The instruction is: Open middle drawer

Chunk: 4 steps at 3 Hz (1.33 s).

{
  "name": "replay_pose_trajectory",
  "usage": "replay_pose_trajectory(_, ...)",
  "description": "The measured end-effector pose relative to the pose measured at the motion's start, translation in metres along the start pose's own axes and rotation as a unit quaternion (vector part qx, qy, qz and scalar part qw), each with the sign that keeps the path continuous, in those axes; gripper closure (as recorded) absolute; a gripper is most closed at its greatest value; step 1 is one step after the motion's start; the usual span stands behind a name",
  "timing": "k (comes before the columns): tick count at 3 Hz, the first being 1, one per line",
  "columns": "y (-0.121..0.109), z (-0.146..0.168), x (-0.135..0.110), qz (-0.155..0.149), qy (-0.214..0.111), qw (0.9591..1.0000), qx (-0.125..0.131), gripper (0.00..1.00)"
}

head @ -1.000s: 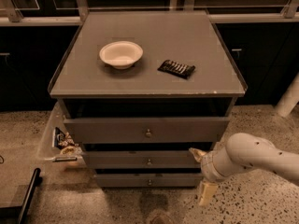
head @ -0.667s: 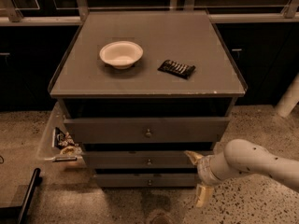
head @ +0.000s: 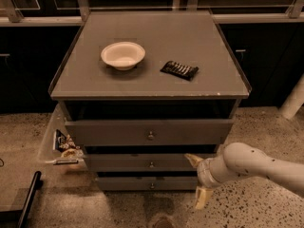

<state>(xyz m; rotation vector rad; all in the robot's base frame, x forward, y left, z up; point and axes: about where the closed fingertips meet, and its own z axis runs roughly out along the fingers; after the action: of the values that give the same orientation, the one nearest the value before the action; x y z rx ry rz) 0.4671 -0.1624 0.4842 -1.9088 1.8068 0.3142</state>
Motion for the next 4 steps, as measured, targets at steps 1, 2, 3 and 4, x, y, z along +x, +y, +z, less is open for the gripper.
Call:
replay_pose_trajectory(1,-0.016,0.027,0.01,0.01,-0.007,0.9999,0.007,0.0)
replay_pose_trajectory(2,-0.03,0.048,0.019,0.013,-0.01,0.9997,0.016,0.0)
replay_pose_trajectory(3,-0.044,0.063,0.029,0.011,-0.011,0.9995,0.028,0.0)
replay_pose_trajectory(4,-0.061,0.072,0.035,0.004,-0.014,0.999,0.042,0.0)
